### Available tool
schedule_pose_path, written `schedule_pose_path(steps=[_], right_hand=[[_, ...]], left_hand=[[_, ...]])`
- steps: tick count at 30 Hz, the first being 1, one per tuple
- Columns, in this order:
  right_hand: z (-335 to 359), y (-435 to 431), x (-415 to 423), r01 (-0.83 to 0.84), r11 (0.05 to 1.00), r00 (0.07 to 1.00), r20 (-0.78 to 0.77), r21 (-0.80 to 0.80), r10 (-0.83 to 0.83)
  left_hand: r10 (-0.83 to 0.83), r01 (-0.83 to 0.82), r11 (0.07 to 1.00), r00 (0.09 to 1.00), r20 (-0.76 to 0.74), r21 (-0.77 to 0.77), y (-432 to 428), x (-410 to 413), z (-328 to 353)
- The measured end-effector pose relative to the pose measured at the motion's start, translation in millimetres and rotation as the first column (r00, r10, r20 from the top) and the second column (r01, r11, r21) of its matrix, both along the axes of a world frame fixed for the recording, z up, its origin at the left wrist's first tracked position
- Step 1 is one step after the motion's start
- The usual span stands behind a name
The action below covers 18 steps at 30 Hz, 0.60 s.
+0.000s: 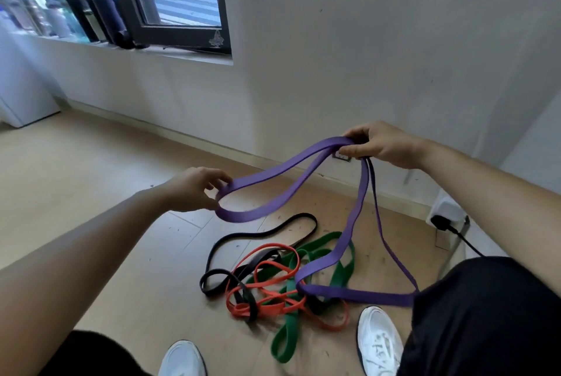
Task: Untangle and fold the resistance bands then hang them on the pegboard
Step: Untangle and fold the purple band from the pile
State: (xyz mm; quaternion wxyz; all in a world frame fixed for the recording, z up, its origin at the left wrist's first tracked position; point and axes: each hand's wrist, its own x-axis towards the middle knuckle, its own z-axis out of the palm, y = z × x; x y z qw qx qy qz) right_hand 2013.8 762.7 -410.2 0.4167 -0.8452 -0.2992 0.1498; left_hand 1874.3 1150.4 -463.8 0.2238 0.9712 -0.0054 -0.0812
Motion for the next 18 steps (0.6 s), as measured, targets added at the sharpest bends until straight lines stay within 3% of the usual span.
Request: schedule_pose_path(steps=[2, 8, 11, 18], right_hand=[[5, 12, -9, -0.034, 0.999, 0.999, 0.022, -0.013, 0.034], [15, 46, -36, -0.206, 0.964, 0.973, 0.065, -0.171, 0.219], [21, 52, -42, -0.257, 0.951, 0.96, 0.066, -0.171, 0.272], [24, 62, -48, -0.276, 0.938, 0.94, 0.146, -0.21, 0.309]], left_hand=[[0.002, -0.003, 0.999, 1.0, -0.022, -0.041, -8, 0, 3], [-0.075, 0.116, 0.957, 0.985, 0.158, -0.266, -63, 3, 22], [-0.116, 0.184, 0.918, 0.972, 0.205, -0.352, -92, 4, 26], [-0.113, 0.225, 0.913, 0.941, 0.319, -0.341, -113, 6, 32]])
